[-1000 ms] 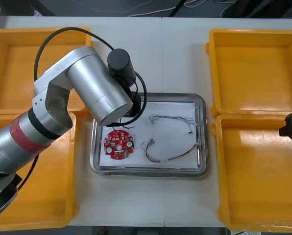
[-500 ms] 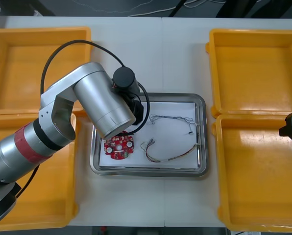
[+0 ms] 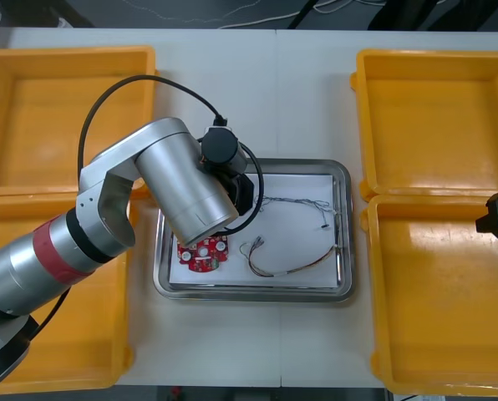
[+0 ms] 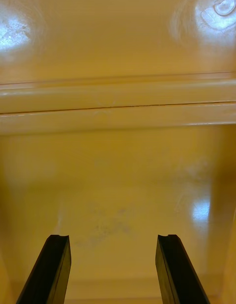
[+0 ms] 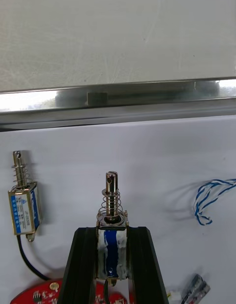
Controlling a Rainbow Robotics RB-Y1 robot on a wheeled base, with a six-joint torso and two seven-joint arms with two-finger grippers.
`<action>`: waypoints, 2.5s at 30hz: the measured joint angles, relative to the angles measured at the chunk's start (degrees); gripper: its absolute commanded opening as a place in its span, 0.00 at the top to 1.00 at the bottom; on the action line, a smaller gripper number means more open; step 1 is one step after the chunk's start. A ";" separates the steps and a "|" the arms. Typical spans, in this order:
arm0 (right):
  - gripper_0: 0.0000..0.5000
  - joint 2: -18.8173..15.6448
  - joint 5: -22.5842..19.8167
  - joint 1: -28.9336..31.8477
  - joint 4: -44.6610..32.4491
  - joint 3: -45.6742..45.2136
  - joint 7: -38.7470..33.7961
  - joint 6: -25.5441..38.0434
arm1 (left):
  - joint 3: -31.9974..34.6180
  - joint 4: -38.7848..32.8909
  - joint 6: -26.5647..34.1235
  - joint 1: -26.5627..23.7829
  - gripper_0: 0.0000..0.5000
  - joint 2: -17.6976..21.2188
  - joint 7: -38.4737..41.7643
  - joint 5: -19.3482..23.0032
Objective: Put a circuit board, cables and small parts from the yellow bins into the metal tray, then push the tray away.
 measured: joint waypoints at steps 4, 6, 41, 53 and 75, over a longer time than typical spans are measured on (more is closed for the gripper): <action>0.00 0.00 0.00 0.00 0.00 0.00 0.00 0.00 | -0.38 2.79 -2.72 0.00 1.00 -0.54 0.00 -0.95; 0.00 0.00 0.00 0.00 -0.01 0.00 0.00 0.00 | -0.38 3.50 -2.88 0.01 1.00 -0.70 0.00 -1.27; 0.00 0.00 0.00 0.00 -0.02 0.00 0.00 0.00 | -1.00 5.06 -2.31 0.04 0.00 -0.77 0.01 -2.43; 0.00 0.00 0.00 0.00 -0.02 0.00 0.00 0.00 | -0.82 3.59 -1.22 0.04 0.00 -0.79 0.36 -1.40; 0.00 0.01 0.00 0.03 -0.07 0.00 0.00 0.00 | 17.99 -7.78 17.22 -0.13 0.00 7.20 0.67 19.87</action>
